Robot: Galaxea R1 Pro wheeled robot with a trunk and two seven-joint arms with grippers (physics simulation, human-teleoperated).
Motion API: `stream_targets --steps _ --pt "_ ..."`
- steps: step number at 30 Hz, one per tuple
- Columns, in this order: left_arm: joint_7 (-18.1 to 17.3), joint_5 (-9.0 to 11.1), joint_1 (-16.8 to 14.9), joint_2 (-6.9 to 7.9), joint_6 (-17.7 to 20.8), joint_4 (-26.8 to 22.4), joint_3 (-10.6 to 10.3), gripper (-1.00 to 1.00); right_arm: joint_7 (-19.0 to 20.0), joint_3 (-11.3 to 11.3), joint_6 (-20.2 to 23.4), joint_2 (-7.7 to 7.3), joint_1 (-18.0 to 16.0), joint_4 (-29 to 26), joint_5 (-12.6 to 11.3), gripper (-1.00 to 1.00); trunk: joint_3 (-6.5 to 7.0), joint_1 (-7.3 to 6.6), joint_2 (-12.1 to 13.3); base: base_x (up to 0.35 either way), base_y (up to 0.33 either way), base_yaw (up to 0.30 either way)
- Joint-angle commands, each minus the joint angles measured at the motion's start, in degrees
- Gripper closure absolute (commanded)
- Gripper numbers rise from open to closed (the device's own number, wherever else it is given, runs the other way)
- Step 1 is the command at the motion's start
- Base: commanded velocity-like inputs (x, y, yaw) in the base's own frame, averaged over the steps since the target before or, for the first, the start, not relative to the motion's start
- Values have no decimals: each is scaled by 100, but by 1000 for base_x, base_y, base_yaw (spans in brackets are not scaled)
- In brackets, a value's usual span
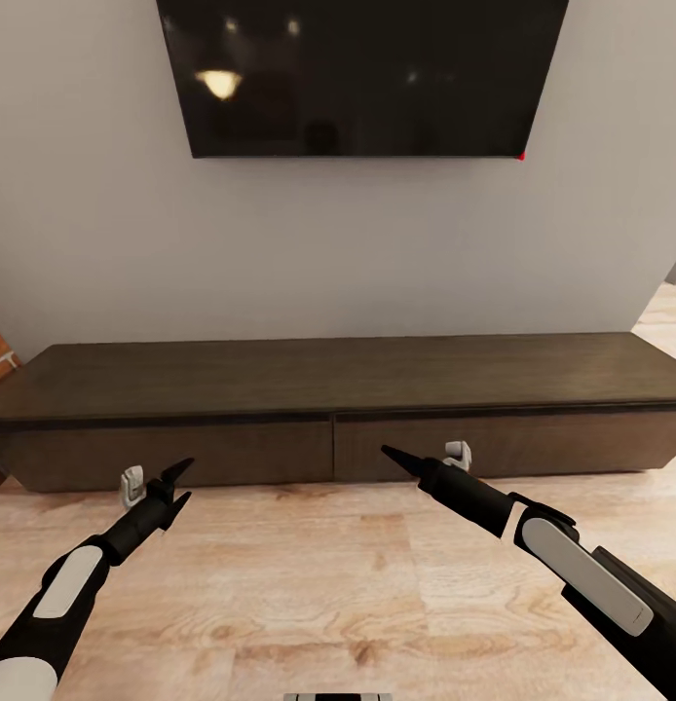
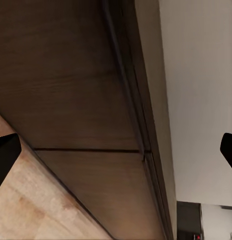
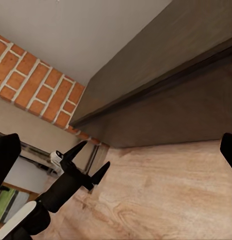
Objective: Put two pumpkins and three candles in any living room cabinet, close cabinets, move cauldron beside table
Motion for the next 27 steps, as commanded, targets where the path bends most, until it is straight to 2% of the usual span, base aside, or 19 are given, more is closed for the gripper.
stream_targets --steps 1,7,9,11,14,18,21,27 --pt "-2 31 -3 -2 45 2 14 -100 8 10 9 -3 -6 1 -47 -100 -5 0 -2 66 -6 0" --pt "9 25 -3 -7 38 1 14 -100 70 19 50 -12 -6 -42 -46 -100 -5 0 -2 151 -88 0" --pt "20 21 -3 -17 34 2 14 -100 290 43 186 -23 -6 -85 -60 -100 -5 0 -2 92 -63 0" --pt "25 17 -3 -56 2 -1 14 -100 465 40 749 -21 -6 -106 -63 -100 -5 0 -2 38 -26 0" --pt "30 16 -3 -88 -46 -4 14 -100 704 -93 2104 3 -6 -118 -106 -100 -5 0 -2 13 -9 0" --pt "33 15 -2 -96 -65 -1 14 -100 1042 -406 2958 39 -6 -121 -136 -100 -5 0 -2 4 -2 0" --pt "33 16 -3 -98 -68 1 14 -100 1155 -497 3162 54 -6 -122 -151 -100 -5 0 -2 90 0 0" --pt "33 16 -2 -98 -71 0 16 -100 1185 -540 3225 57 -6 -115 -152 -100 -5 0 -2 212 0 0"
